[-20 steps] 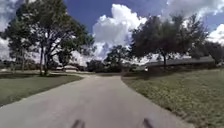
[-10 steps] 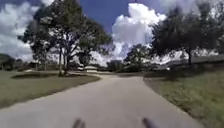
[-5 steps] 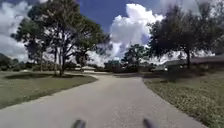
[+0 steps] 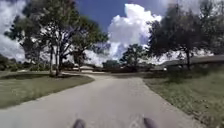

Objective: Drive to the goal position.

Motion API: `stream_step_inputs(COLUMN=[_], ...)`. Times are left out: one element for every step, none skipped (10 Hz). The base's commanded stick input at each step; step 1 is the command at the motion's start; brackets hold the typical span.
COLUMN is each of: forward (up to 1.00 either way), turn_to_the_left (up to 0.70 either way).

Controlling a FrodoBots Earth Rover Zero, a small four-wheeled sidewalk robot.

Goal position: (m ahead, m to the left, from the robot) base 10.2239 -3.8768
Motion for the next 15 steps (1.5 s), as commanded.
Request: stream_step_inputs(forward=[0.70, 0.70, 0.70, 0.70, 0.70, 0.70, 0.70, 0.70, 0.70, 0.70, 0.70, 0.70, 0.70, 0.70, 0.70], turn_to_the_left=[0.00, 0.00, 0.00, 0.00, 0.00, 0.00, 0.00, 0.00, 0.00, 0.00, 0.00, 0.00, 0.00, 0.00, 0.00])
